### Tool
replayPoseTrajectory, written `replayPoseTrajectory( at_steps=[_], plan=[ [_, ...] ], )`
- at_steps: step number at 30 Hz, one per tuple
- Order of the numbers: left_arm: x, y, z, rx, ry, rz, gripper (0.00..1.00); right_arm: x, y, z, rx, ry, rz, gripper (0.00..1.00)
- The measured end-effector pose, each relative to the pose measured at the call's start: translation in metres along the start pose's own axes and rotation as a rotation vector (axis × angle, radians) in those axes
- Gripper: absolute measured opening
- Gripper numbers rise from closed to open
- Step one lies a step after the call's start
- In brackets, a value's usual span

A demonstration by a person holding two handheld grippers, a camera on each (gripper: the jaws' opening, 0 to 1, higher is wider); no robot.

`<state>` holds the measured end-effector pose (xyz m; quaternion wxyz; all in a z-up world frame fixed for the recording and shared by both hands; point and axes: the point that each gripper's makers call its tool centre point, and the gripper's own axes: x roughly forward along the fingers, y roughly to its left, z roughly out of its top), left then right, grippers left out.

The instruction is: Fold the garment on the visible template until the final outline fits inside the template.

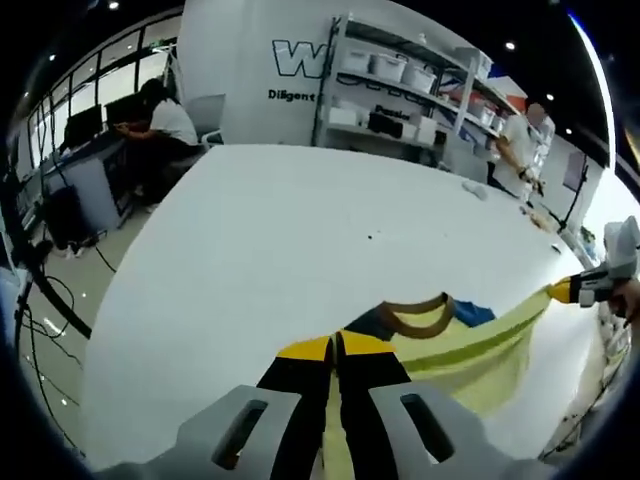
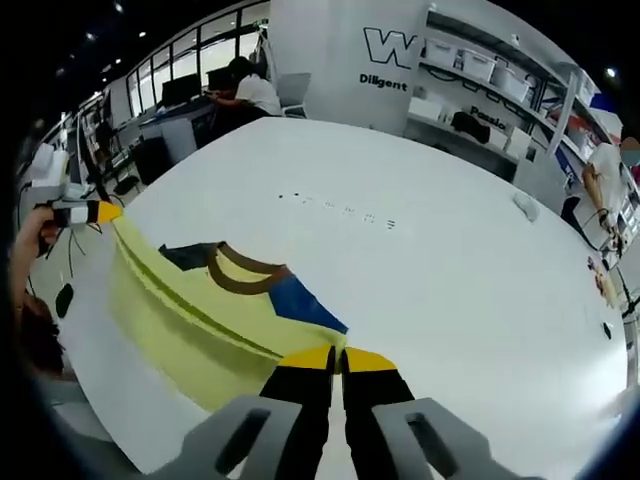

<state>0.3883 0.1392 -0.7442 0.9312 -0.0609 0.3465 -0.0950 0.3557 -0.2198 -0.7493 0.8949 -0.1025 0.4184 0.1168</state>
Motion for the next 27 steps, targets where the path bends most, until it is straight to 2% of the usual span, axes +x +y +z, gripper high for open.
replayPoseTrajectory(
  at_steps=[5, 8, 9, 13, 16, 18, 24, 27],
  plan=[
    [0.024, 0.003, -0.002, -0.016, 0.012, 0.012, 0.07, 0.018, -0.004, 0.001, -0.005, 0.015, -0.01, 0.0],
    [0.032, 0.004, -0.008, -0.01, 0.032, 0.022, 0.07, 0.024, -0.003, 0.002, -0.053, 0.022, -0.003, 0.0],
    [0.035, 0.006, -0.01, -0.009, 0.038, 0.027, 0.07, 0.033, -0.006, 0.003, -0.016, 0.023, 0.003, 0.0],
    [0.043, 0.012, -0.01, -0.038, 0.039, 0.031, 0.07, 0.043, -0.01, 0.005, 0.019, 0.024, 0.011, 0.0],
    [0.048, 0.016, -0.016, -0.103, 0.063, 0.052, 0.07, 0.051, -0.011, 0.008, 0.05, 0.015, 0.029, 0.0],
    [0.055, 0.017, -0.016, -0.118, 0.062, 0.05, 0.07, 0.057, -0.012, 0.008, 0.07, 0.013, 0.035, 0.0],
    [0.075, 0.016, -0.019, -0.104, 0.056, 0.052, 0.07, 0.079, -0.018, 0.001, 0.09, 0.039, 0.042, 0.0],
    [0.081, 0.016, -0.021, -0.069, 0.05, 0.049, 0.07, 0.086, -0.018, -0.002, 0.081, 0.039, 0.046, 0.0]
  ],
)
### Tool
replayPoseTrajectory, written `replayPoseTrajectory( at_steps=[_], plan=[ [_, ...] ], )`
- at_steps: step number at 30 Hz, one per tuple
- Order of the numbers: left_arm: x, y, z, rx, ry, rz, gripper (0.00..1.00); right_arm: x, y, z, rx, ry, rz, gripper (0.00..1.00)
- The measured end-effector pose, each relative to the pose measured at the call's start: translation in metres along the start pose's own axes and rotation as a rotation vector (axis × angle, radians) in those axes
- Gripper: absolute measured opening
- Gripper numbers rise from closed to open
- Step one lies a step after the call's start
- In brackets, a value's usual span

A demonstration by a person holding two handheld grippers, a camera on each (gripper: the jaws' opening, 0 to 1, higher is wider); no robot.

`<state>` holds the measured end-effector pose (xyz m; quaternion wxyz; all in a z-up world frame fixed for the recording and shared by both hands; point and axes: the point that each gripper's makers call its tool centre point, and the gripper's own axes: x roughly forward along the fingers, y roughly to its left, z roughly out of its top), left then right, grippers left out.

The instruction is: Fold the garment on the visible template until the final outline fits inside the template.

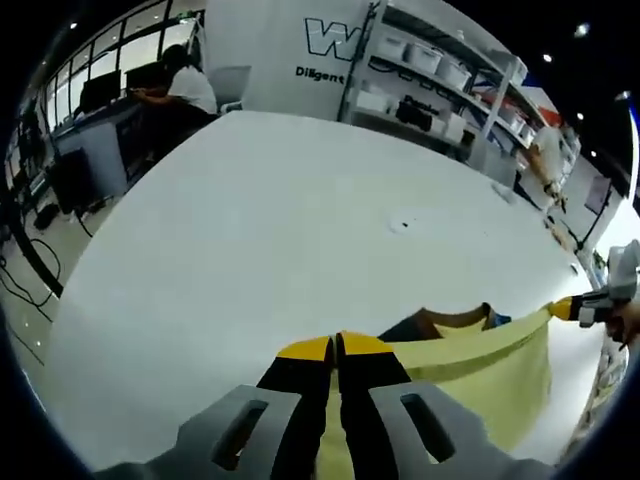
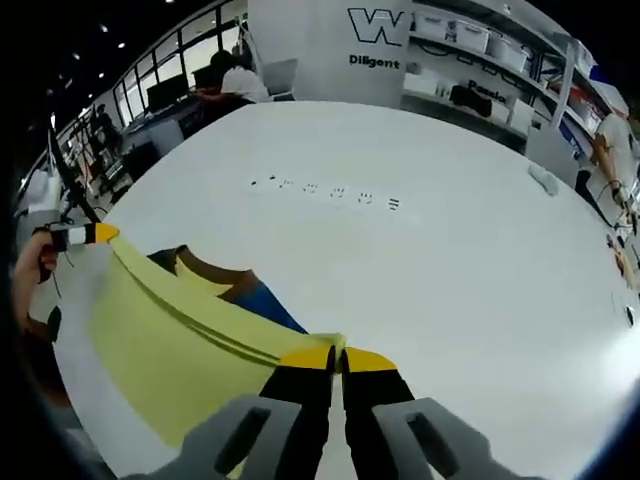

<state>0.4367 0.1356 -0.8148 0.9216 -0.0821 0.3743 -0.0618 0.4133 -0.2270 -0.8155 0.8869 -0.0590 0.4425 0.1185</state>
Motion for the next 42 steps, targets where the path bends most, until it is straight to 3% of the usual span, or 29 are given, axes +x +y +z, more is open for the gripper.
replayPoseTrajectory(
  at_steps=[6, 11, 14, 26, 31, 37, 39, 40, 41, 42],
  plan=[
    [0.014, 0.007, -0.017, 0.024, 0.034, 0.02, 0.07, 0.016, 0.002, -0.003, -0.044, -0.008, 0.028, 0.0],
    [0.017, 0.009, -0.02, 0.044, 0.023, 0.018, 0.07, 0.024, 0.002, -0.007, -0.049, 0.005, 0.031, 0.0],
    [0.018, 0.009, -0.023, 0.071, 0.024, 0.022, 0.07, 0.03, 0.003, -0.012, -0.094, 0.009, 0.031, 0.0],
    [0.021, 0.012, -0.032, 0.14, 0.031, 0.003, 0.08, 0.04, 0.002, -0.024, -0.034, -0.007, 0.046, 0.0],
    [0.019, 0.013, -0.028, 0.28, 0.005, 0.004, 0.14, 0.034, -0.002, -0.016, -0.109, -0.051, 0.01, 0.06],
    [0.007, 0.002, -0.02, 0.418, -0.047, -0.079, 0.4, 0.02, 0.002, -0.013, -0.134, -0.083, 0.034, 0.31],
    [0.005, -0.004, -0.017, 0.502, -0.081, -0.12, 0.48, 0.017, 0.004, -0.013, -0.155, -0.098, 0.045, 0.43],
    [0.004, -0.007, -0.016, 0.542, -0.1, -0.133, 0.52, 0.016, 0.006, -0.014, -0.173, -0.101, 0.058, 0.44],
    [0.001, -0.011, -0.024, 0.673, -0.102, -0.188, 0.57, 0.016, 0.003, -0.017, -0.296, -0.104, 0.05, 0.43],
    [0.003, -0.01, -0.025, 0.681, -0.101, -0.187, 0.57, 0.017, 0.002, -0.018, -0.326, -0.1, 0.043, 0.42]
  ],
)
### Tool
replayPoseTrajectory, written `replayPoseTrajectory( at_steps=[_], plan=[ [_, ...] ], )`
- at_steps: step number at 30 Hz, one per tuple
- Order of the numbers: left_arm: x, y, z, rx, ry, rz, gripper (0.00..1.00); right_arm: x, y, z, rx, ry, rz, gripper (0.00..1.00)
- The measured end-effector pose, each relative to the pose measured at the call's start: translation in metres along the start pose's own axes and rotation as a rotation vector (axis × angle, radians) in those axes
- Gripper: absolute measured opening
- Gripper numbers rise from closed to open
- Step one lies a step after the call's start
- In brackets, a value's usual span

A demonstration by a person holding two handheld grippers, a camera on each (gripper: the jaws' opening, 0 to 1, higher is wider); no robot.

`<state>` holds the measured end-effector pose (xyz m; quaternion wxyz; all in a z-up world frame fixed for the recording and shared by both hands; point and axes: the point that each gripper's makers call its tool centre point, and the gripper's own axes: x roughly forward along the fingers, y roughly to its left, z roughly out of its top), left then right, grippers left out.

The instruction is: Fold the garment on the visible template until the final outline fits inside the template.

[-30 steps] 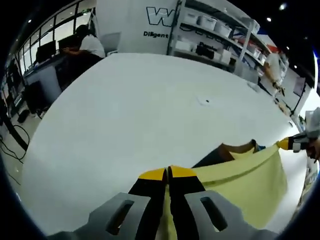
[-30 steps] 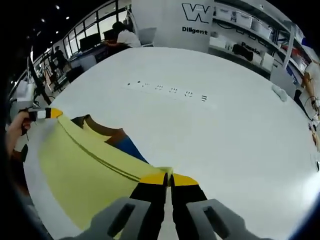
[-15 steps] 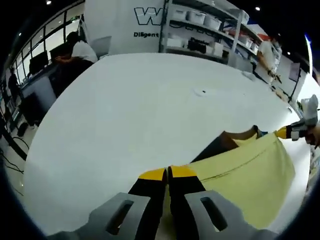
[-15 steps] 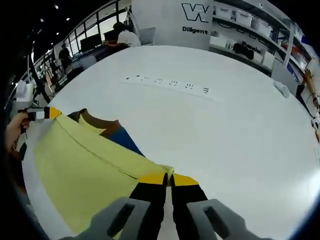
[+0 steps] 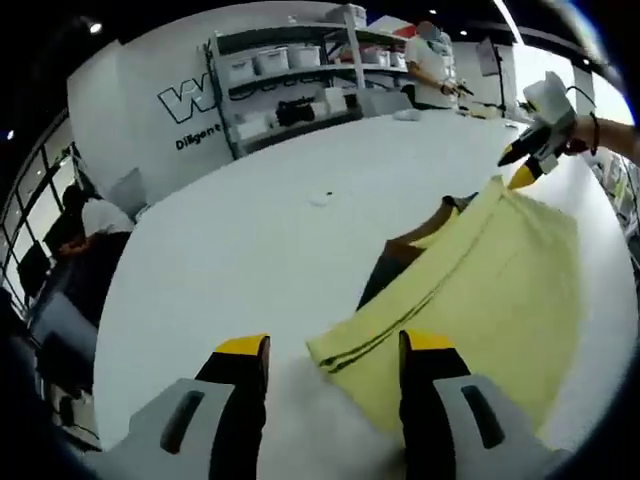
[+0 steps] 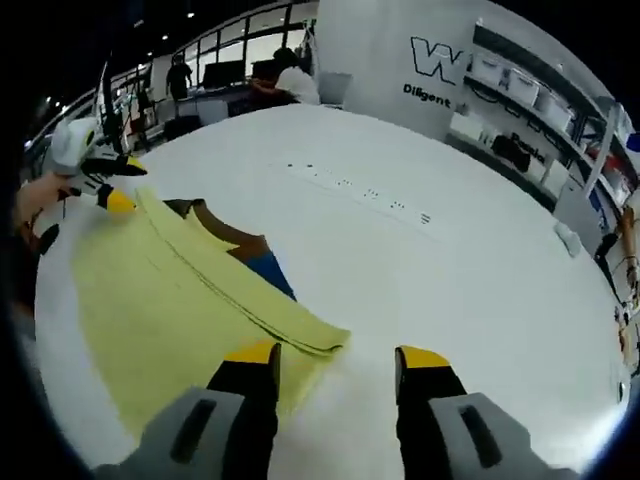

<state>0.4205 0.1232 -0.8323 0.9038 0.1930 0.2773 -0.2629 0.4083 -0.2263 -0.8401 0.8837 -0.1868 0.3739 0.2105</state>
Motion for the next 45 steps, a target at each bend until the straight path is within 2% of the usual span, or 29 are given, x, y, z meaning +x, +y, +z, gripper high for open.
replayPoseTrajectory(
  at_steps=[3, 4, 6, 7, 8, 11, 14, 16, 18, 21, 22, 24, 26, 28, 29, 31, 32, 37, 39, 41, 45],
  plan=[
    [0.003, 0.001, -0.007, 0.045, 0.022, 0.0, 0.53, 0.003, -0.001, -0.004, -0.076, 0.007, -0.007, 0.39],
    [0.007, 0.002, -0.01, 0.12, 0.036, 0.0, 0.51, 0.006, 0.0, -0.003, -0.145, -0.016, -0.003, 0.39],
    [0.012, -0.002, -0.009, 0.172, 0.026, -0.019, 0.49, 0.01, 0.003, -0.004, -0.23, -0.017, 0.003, 0.38],
    [0.013, -0.003, -0.005, 0.172, 0.004, -0.028, 0.48, 0.011, 0.004, -0.006, -0.261, -0.009, 0.007, 0.37],
    [0.013, -0.004, -0.005, 0.174, 0.011, -0.036, 0.47, 0.012, 0.005, -0.005, -0.29, -0.018, 0.005, 0.35],
    [0.017, 0.001, -0.002, 0.204, 0.009, -0.016, 0.4, 0.016, 0.0, 0.001, -0.3, -0.045, -0.013, 0.27],
    [0.021, 0.0, -0.004, 0.176, 0.024, -0.026, 0.28, 0.02, -0.003, 0.004, -0.315, -0.046, -0.021, 0.19],
    [0.024, 0.001, -0.004, 0.187, 0.03, -0.015, 0.23, 0.023, -0.002, 0.005, -0.316, -0.044, -0.012, 0.15],
    [0.025, 0.004, -0.004, 0.164, 0.031, -0.01, 0.15, 0.026, -0.003, 0.006, -0.309, -0.044, -0.009, 0.05],
    [0.028, 0.007, -0.004, -0.061, 0.032, -0.008, 0.13, 0.029, -0.007, 0.008, -0.173, -0.069, -0.007, 0.03],
    [0.029, 0.009, -0.005, -0.104, 0.039, 0.001, 0.13, 0.03, -0.008, 0.008, -0.103, -0.067, -0.002, 0.03],
    [0.033, 0.015, -0.008, -0.174, 0.048, 0.017, 0.14, 0.032, -0.012, 0.008, -0.039, -0.071, -0.009, 0.02],
    [0.036, 0.021, -0.01, -0.209, 0.052, 0.05, 0.16, 0.035, -0.015, 0.008, 0.051, -0.077, -0.015, 0.02],
    [0.036, 0.024, -0.008, -0.209, 0.041, 0.074, 0.15, 0.037, -0.016, 0.006, 0.081, -0.068, -0.017, 0.0],
    [0.036, 0.03, -0.008, -0.198, 0.044, 0.107, 0.16, 0.038, -0.017, 0.005, 0.077, -0.064, -0.022, 0.0],
    [0.037, 0.029, -0.009, -0.216, 0.05, 0.101, 0.16, 0.039, -0.02, 0.002, 0.085, -0.046, -0.038, 0.0],
    [0.037, 0.027, -0.01, -0.228, 0.057, 0.088, 0.15, 0.038, -0.019, 0.004, 0.116, -0.062, -0.03, 0.0],
    [0.035, 0.031, -0.012, -0.262, 0.062, 0.103, 0.17, 0.035, -0.02, 0.005, 0.184, -0.066, -0.034, 0.0],
    [0.032, 0.03, -0.014, -0.299, 0.072, 0.105, 0.18, 0.032, -0.02, 0.008, 0.267, -0.078, -0.044, 0.05],
    [0.027, 0.031, -0.015, -0.322, 0.082, 0.112, 0.21, 0.029, -0.019, 0.016, 0.34, -0.119, -0.026, 0.1],
    [0.016, 0.026, -0.007, -0.368, 0.063, 0.086, 0.28, 0.021, -0.018, 0.026, 0.405, -0.158, -0.028, 0.21]
  ],
)
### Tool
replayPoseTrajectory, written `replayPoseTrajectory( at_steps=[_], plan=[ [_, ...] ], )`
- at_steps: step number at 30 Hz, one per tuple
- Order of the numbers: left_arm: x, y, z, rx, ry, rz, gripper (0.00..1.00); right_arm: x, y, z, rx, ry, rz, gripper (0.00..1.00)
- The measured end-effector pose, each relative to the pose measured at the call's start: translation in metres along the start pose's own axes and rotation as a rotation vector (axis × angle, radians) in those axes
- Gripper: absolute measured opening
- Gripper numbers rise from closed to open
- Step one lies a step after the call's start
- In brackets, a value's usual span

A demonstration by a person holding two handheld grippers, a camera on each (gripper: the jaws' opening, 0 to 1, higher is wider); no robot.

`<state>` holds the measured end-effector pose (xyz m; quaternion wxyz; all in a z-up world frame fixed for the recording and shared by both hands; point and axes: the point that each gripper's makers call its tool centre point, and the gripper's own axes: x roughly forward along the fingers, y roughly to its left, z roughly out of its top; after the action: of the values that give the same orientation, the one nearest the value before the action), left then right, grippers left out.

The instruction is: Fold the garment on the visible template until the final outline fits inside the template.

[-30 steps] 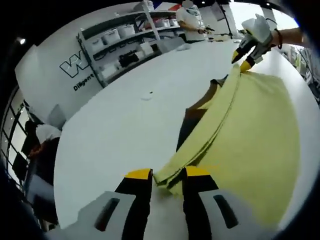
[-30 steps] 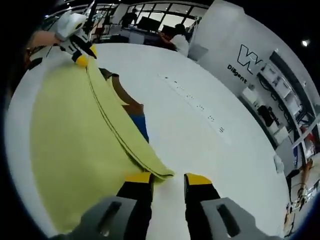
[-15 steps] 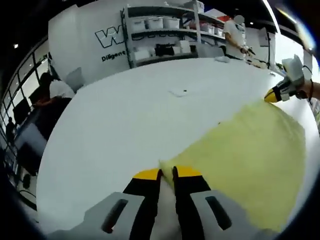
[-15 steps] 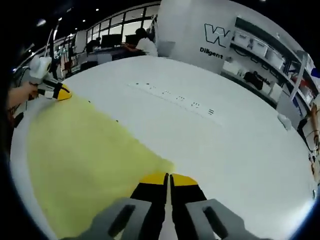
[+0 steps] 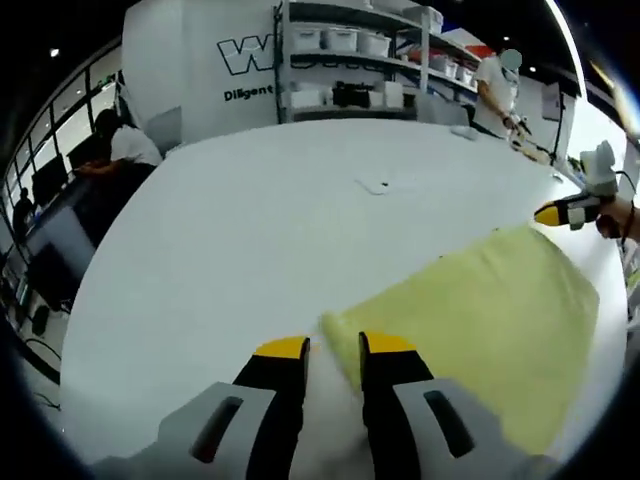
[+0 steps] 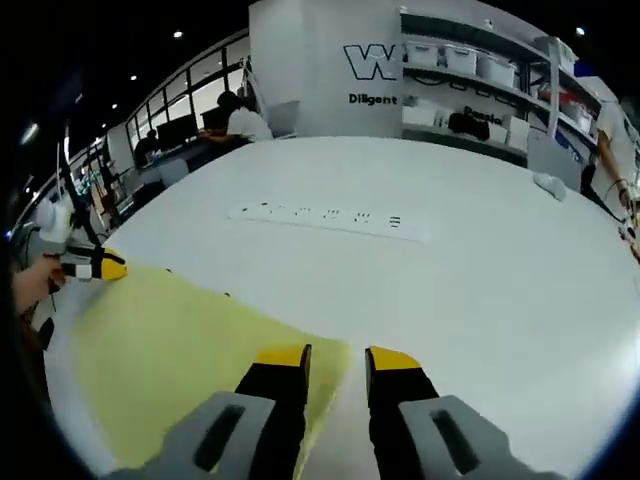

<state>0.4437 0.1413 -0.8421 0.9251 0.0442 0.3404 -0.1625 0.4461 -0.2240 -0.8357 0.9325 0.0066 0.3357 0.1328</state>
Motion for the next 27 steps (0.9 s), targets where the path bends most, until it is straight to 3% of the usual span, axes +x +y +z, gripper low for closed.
replayPoseTrajectory(
  at_steps=[5, 10, 15, 21, 27],
  plan=[
    [-0.015, -0.008, 0.011, -0.006, -0.032, -0.021, 0.39, -0.009, 0.012, 0.008, 0.069, -0.024, 0.039, 0.43],
    [-0.03, -0.02, 0.016, -0.028, -0.068, -0.061, 0.53, -0.024, 0.028, 0.008, 0.087, -0.021, 0.079, 0.53],
    [-0.046, -0.028, 0.013, -0.04, -0.086, -0.063, 0.68, -0.043, 0.047, 0.0, 0.113, -0.016, 0.15, 0.71],
    [-0.061, -0.044, 0.007, -0.034, -0.104, -0.109, 0.81, -0.065, 0.061, -0.012, 0.067, -0.01, 0.184, 0.78],
    [-0.077, -0.054, 0.0, -0.04, -0.129, -0.13, 0.95, -0.082, 0.076, -0.037, 0.031, 0.044, 0.218, 0.84]
  ],
)
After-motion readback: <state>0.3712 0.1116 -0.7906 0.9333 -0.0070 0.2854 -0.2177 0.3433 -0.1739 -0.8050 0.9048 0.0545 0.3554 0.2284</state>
